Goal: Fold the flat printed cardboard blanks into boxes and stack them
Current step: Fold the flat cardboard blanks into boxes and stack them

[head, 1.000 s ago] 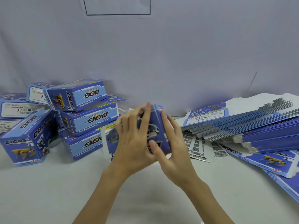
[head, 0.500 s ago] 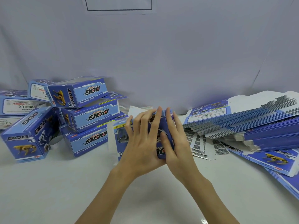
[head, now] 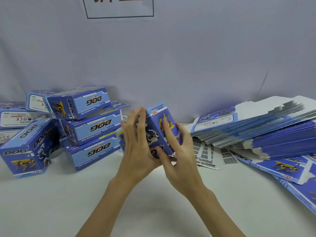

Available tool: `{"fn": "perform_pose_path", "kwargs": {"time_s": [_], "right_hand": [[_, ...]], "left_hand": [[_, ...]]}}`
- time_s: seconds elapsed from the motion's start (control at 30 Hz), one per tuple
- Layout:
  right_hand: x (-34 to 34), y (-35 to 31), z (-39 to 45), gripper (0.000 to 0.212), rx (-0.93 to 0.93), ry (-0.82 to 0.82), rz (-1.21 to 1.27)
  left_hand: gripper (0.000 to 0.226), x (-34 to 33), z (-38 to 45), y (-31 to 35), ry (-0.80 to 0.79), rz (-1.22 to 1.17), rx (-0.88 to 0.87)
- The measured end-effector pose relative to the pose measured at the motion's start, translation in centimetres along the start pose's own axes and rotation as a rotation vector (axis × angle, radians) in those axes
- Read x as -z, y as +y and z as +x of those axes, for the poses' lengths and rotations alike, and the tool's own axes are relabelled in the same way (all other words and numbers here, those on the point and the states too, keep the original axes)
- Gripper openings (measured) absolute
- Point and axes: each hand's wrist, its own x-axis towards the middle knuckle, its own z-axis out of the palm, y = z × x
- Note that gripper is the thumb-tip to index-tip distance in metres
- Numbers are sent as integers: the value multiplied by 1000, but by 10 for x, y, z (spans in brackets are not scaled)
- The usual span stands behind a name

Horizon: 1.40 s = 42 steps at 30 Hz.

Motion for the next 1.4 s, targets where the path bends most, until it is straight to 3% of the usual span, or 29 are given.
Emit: {"fn": "perform_pose_path", "kwargs": {"time_s": [0.1, 0.17, 0.27, 0.33, 0.4, 0.5, 0.63, 0.77, 0.9, 1.0, 1.13, 1.4], "right_hand": [[10, 9, 7, 104, -20, 119, 34], [19, 16, 9, 112, -6, 132, -25], [23, 22, 11, 104, 62, 83, -91], [19, 19, 9, 94, 149, -13, -125], [12, 13, 3, 87, 205, -184, -176], [2, 0, -6, 78, 159, -361, -129], [3, -10, -1, 71, -98, -125, 249], [19, -3, 11, 74, -394, -16, 467], [33, 4, 16, 70, -416, 75, 571], [33, 5, 16, 56, -347, 74, 555], [19, 3, 8, 60, -334, 39, 574], [21, 9, 3, 57, -289, 76, 439]], "left_hand": [[133, 11, 4, -16, -213, -255, 41], [119, 23, 6, -27, -322, -450, 209], [71, 29, 12, -32, -213, -934, 654], [78, 34, 17, -32, -167, -1116, 931], [85, 42, 20, -34, -261, -1144, 1020], [59, 48, 17, -34, -349, -1191, 1110], [76, 39, 13, -37, -242, -1211, 1002], [84, 32, 2, -29, -392, -1210, 827], [81, 24, -7, -21, -587, -1156, 686], [71, 19, -4, -7, -431, -976, 661], [58, 7, -4, 2, -154, -900, 606], [50, 5, -9, 12, -112, -729, 483]]}}
